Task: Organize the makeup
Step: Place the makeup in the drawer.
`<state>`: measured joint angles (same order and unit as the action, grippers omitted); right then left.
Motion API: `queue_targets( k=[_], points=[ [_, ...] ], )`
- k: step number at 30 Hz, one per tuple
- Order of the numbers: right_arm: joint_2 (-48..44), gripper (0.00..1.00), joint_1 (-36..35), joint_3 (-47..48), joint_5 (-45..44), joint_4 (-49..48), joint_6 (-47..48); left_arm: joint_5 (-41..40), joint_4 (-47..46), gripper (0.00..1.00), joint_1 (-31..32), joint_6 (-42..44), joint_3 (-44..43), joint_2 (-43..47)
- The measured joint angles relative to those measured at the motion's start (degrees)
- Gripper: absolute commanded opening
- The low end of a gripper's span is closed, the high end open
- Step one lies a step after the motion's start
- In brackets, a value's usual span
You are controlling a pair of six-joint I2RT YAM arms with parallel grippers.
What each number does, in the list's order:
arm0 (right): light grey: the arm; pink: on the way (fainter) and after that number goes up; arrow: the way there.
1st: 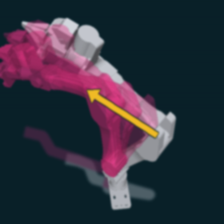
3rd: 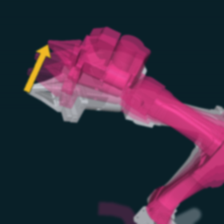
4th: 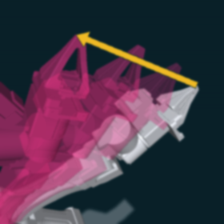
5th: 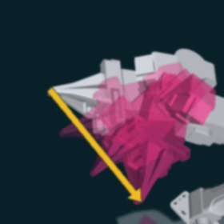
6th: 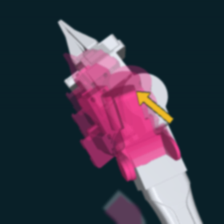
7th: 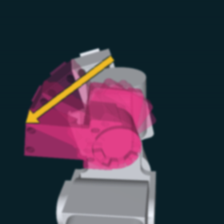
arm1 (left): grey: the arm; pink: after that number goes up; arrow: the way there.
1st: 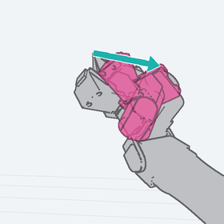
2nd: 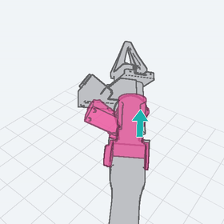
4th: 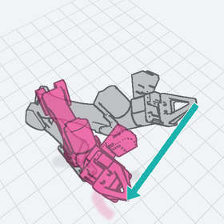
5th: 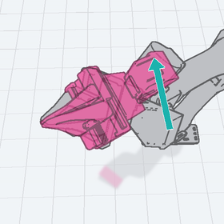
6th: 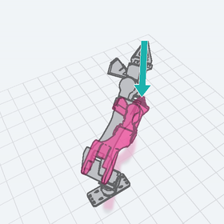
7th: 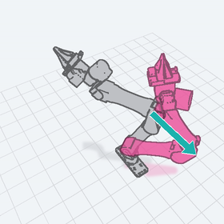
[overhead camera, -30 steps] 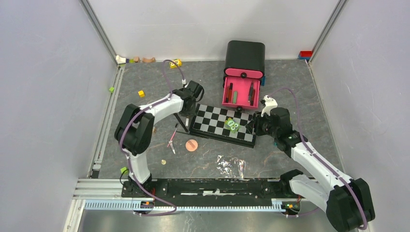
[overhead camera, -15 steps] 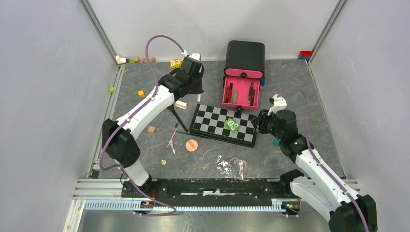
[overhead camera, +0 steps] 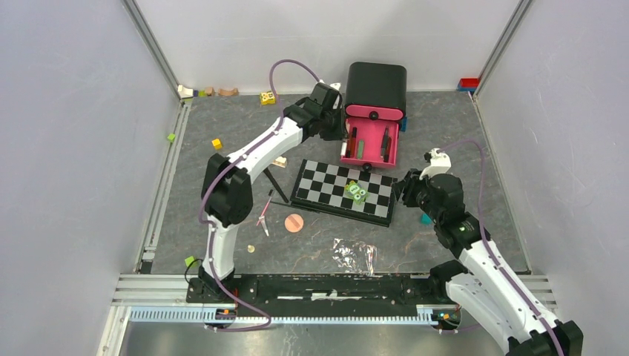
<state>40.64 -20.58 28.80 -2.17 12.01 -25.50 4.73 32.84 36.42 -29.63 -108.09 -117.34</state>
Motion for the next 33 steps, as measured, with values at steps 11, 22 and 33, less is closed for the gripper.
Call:
queue_targets(
  k=[11, 22, 33],
  points=[
    [-3.5, 0.44, 0.0, 0.0, -2.6, 3.2, -0.2, 6.5, -2.4, 0.16, 0.1, -4.1, -10.2, -10.5],
    [-4.2, 0.45, 0.0, 0.0, -3.1, 5.7, -0.2, 7.7, -5.6, 0.15, 0.5, -7.3, -11.5, -15.4],
    [-5.2, 0.45, 0.0, 0.0, -4.1, 6.7, -0.1, 8.0, -6.5, 0.16, 1.0, -8.6, -15.9, -20.1]
  ],
)
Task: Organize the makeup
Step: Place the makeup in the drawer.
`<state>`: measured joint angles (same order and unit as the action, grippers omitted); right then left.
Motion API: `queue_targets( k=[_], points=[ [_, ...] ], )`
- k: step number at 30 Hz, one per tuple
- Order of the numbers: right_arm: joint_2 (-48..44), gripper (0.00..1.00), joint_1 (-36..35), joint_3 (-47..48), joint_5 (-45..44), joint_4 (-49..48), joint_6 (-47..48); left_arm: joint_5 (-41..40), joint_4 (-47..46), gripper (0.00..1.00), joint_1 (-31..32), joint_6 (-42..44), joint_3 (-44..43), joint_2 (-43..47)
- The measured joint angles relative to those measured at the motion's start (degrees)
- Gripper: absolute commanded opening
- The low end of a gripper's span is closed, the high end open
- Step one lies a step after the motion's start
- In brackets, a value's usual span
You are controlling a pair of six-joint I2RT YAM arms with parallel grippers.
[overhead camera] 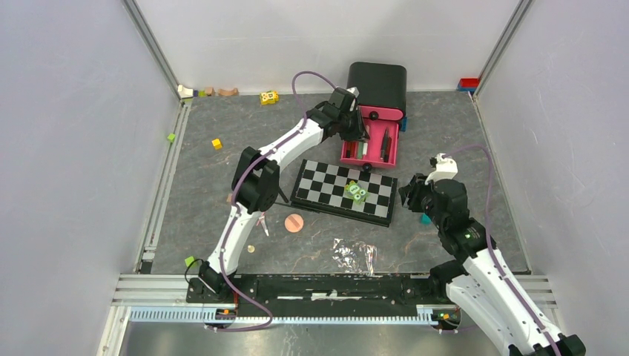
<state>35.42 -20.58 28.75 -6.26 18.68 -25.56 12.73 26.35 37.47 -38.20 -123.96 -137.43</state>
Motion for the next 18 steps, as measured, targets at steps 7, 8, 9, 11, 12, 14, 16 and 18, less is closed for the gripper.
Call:
queue_targets(
  k=[7, 8, 9, 11, 12, 14, 16, 18],
  points=[
    [-0.5, 0.45, 0.0, 0.0, -0.4, 0.7, 0.5, 0.0, -0.7, 0.16, 0.2, 0.0, -1.2, -1.8],
    [-0.5, 0.45, 0.0, 0.0, -0.4, 0.8, 0.5, -0.1, -0.7, 0.16, 0.2, 0.0, -1.4, -2.1],
    [-0.5, 0.46, 0.0, 0.0, -0.5, 0.9, 0.6, -0.1, -0.8, 0.16, 0.3, 0.0, -1.9, -2.4],
    [-0.6, 0.46, 0.0, 0.0, -0.5, 1.2, 0.8, -0.1, -1.2, 0.2, 0.5, 0.0, -2.5, -2.9],
    [-0.6, 0.46, 0.0, 0.0, -0.5, 1.4, 0.9, -0.1, -1.2, 0.2, 0.7, 0.0, -2.8, -3.0],
    [-0.8, 0.46, 0.0, 0.0, -0.5, 1.7, 1.1, -0.2, -1.3, 0.23, 0.9, 0.0, -2.9, -3.0],
    [-0.9, 0.46, 0.0, 0.0, -0.6, 1.8, 1.4, -0.3, -1.2, 0.28, 1.0, 0.0, -3.0, -3.0],
    [-0.9, 0.46, 0.0, 0.0, -0.8, 1.9, 1.5, -0.5, -1.2, 0.31, 1.2, 0.0, -3.0, -3.0]
  ],
)
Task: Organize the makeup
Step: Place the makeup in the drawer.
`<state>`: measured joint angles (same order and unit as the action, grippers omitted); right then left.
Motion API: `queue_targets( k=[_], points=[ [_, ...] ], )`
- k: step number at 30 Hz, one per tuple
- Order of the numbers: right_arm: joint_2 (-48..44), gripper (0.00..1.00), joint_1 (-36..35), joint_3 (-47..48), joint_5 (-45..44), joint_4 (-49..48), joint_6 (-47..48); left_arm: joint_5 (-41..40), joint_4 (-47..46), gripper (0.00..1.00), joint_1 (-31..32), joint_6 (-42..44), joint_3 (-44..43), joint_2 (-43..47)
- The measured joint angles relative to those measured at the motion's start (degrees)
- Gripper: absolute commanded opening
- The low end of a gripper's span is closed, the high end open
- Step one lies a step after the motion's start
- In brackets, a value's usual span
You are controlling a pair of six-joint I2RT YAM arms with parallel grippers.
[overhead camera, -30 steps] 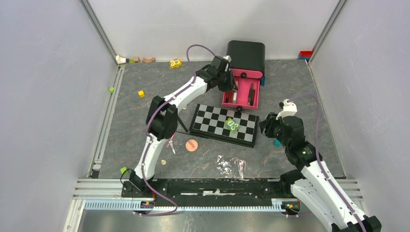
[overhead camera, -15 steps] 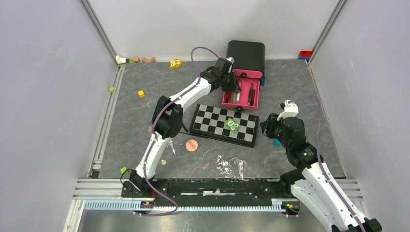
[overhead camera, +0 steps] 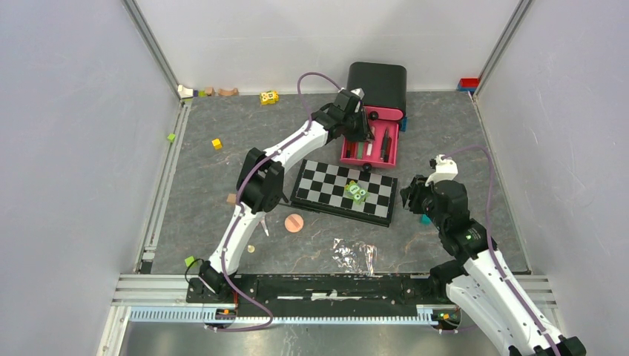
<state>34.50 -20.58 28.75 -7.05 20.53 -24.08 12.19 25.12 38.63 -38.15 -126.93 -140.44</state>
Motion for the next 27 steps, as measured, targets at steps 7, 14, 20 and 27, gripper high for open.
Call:
queue_targets(
  k=[7, 14, 20, 27],
  points=[
    [0.0, 0.46, 0.0, 0.0, -0.6, 0.2, 0.3, -0.3, 0.0, 0.33, 0.0, 0.0, 0.0, 0.0],
    [-0.2, 0.47, 0.0, 0.0, -0.9, 0.2, 0.4, -1.2, 0.0, 0.34, 0.0, 0.1, 0.0, 0.0],
    [-0.3, 0.47, 0.0, 0.0, -1.0, 0.2, 0.4, -1.7, 0.7, 0.35, 0.4, 0.9, -0.2, 0.0],
    [0.2, 0.47, 0.0, 0.0, -1.0, 0.2, 0.5, -4.2, 3.5, 0.35, 2.1, 4.5, 1.3, 4.6]
  ],
)
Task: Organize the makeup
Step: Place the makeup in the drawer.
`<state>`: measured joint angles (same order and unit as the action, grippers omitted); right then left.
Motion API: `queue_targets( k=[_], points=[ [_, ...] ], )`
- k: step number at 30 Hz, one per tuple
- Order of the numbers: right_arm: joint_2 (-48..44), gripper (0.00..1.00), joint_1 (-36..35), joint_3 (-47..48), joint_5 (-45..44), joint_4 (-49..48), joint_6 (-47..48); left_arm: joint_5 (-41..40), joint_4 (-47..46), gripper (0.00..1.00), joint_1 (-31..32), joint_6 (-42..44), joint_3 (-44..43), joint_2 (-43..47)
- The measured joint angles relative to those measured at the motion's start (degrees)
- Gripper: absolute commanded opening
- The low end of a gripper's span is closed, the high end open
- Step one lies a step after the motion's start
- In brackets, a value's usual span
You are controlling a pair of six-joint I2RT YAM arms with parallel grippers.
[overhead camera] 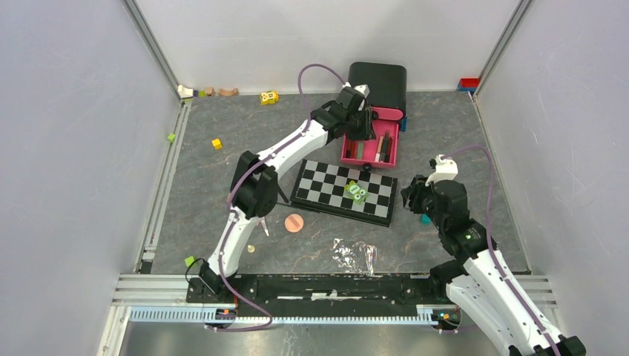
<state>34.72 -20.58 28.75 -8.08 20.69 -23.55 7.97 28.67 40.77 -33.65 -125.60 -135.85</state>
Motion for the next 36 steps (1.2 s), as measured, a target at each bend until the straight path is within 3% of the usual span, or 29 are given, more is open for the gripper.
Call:
queue_targets(
  k=[9, 18, 24, 30, 36],
  points=[
    [0.3, 0.47, 0.0, 0.0, -0.2, 0.0, 0.9, -5.4, -0.2, 0.29, 1.9, 3.6, 14.3, 21.0],
    [2.5, 0.47, 0.0, 0.0, 0.3, -0.9, 1.0, -20.3, -0.5, 0.3, 1.7, 5.4, 47.4, 48.6],
    [6.4, 0.46, 0.0, 0.0, 2.4, -4.2, 0.9, -28.0, 4.5, 0.31, 1.6, 2.3, 62.3, 62.6],
    [10.3, 0.46, 0.0, 0.0, 6.0, -7.0, 0.4, -32.6, 9.9, 0.31, 1.6, -5.7, 72.9, 70.5],
    [10.8, 0.46, 0.0, 0.0, 7.1, -8.1, 0.2, -34.9, 13.0, 0.31, 1.6, -12.5, 82.3, 71.3]
  ],
)
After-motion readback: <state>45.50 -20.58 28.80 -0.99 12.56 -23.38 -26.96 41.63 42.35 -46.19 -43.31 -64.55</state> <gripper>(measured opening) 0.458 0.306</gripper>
